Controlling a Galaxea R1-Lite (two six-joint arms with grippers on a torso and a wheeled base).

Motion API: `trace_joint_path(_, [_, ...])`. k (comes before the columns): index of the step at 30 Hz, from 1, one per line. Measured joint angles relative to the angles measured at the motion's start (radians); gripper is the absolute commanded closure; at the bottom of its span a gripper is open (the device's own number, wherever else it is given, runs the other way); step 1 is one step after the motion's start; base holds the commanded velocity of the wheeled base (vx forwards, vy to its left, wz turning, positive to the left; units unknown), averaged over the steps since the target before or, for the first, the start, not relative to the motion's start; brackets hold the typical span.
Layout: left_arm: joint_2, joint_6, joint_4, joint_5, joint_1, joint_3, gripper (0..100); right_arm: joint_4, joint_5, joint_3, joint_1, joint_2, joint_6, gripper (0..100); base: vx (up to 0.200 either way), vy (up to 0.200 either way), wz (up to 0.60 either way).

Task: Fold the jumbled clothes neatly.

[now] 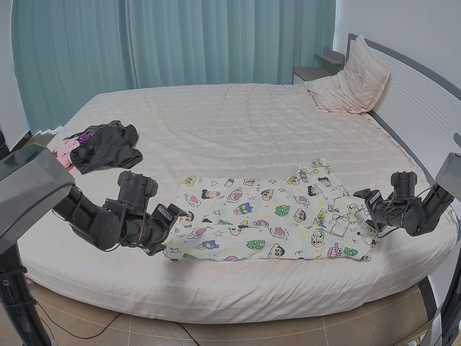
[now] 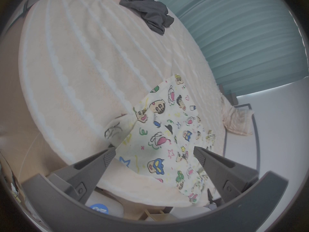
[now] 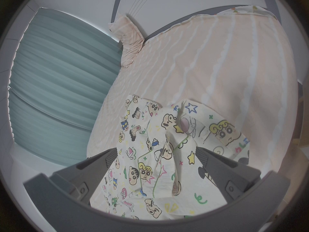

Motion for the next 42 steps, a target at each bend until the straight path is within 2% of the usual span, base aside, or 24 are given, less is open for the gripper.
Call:
trace_joint_path(4, [-0.080,-0.036,-0.130,-0.019,-0.016,0.136,0,-0.007,-0.065,-0.013,0.040,0.031,0.017,0,0.000,0.000,0.00])
trace_joint_path(9, [-0.152,-0.066,-0.266,-0.026,-0.012,0.221,0,-0.017,-0.116,-0.039,0.086,0.093,0.023,0,0.000,0.000,0.00])
trace_joint_path(13, [-0.167,-0.071,-0.322,-0.030,0.025,0.229,0,-0.021,-0.126,-0.050,0.099,0.128,0.024,0,0.000,0.000,0.00])
trace_joint_path(21, [-0.079,-0.075,-0.357,-0.034,0.046,0.162,0,-0.025,-0.127,-0.055,0.110,0.158,0.019,0,0.000,0.000,0.00])
trace_joint_path(27, [-0.041,-0.076,-0.359,-0.039,0.051,0.165,0,-0.040,-0.124,-0.071,0.113,0.174,0.017,0,0.000,0.000,0.00])
trace_joint_path(28, [-0.037,-0.075,-0.360,-0.039,0.052,0.167,0,-0.040,-0.125,-0.073,0.116,0.176,0.017,100,0.000,0.000,0.00])
trace_joint_path(42, [-0.022,-0.074,-0.400,-0.036,0.052,0.196,0,-0.040,-0.144,-0.049,0.119,0.160,0.015,100,0.000,0.000,0.00])
